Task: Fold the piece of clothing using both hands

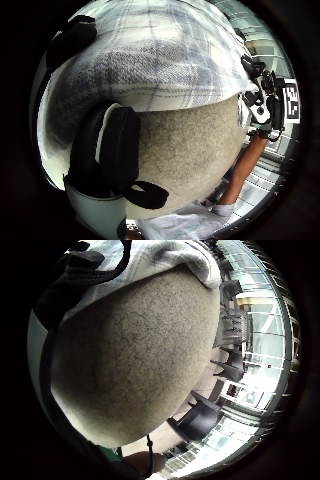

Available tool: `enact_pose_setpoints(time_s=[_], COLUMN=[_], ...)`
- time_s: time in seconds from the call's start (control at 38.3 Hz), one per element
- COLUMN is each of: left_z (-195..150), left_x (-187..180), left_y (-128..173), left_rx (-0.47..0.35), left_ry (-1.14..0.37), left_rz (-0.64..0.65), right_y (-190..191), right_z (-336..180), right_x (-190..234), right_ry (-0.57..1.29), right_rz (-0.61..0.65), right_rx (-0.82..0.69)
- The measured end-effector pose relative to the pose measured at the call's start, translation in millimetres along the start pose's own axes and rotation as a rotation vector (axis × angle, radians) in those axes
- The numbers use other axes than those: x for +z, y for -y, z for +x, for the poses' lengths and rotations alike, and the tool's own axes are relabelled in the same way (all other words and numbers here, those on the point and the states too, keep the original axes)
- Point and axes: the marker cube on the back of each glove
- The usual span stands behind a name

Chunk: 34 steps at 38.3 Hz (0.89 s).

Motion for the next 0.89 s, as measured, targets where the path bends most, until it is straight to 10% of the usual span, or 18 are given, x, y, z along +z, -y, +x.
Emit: enact_pose_setpoints(time_s=[0.18,0.37,0.55,0.89], left_z=[-5.3,-14.1,-18.4,-28.9], left_x=[45.6,40.5,27.6,-34.0], left_y=[65.8,70.9,33.3,-8.9], left_rx=[-0.033,-0.059,-0.001,0.129], left_ry=[0.111,0.035,-0.044,-0.086], left_rz=[0.237,0.313,0.217,-0.086], right_y=[15.5,34.9,57.5,1.8], right_z=[0.0,3.3,16.4,4.5], right_x=[-10.2,-22.2,21.5,-63.4], right_ry=[-0.085,-0.111,-0.112,0.015], right_rz=[0.293,0.542,0.352,-0.038], right_rx=[0.013,-0.037,-0.23,-0.362])
